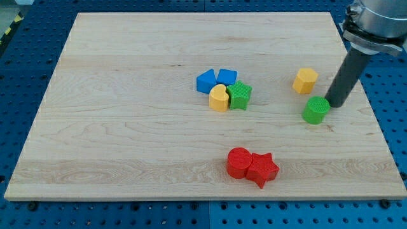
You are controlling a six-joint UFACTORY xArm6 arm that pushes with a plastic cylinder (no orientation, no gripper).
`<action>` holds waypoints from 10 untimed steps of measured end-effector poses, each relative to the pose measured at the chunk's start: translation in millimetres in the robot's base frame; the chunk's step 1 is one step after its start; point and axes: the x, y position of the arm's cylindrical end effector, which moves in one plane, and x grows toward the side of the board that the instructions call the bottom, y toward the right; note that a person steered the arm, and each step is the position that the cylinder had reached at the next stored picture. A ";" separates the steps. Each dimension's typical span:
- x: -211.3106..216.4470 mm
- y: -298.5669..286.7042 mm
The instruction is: Move the green circle to right of green star
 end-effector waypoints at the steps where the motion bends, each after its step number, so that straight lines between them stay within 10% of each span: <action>1: 25.0 -25.4; 5: 86.5 -52.0; 10: 11.0 -79.0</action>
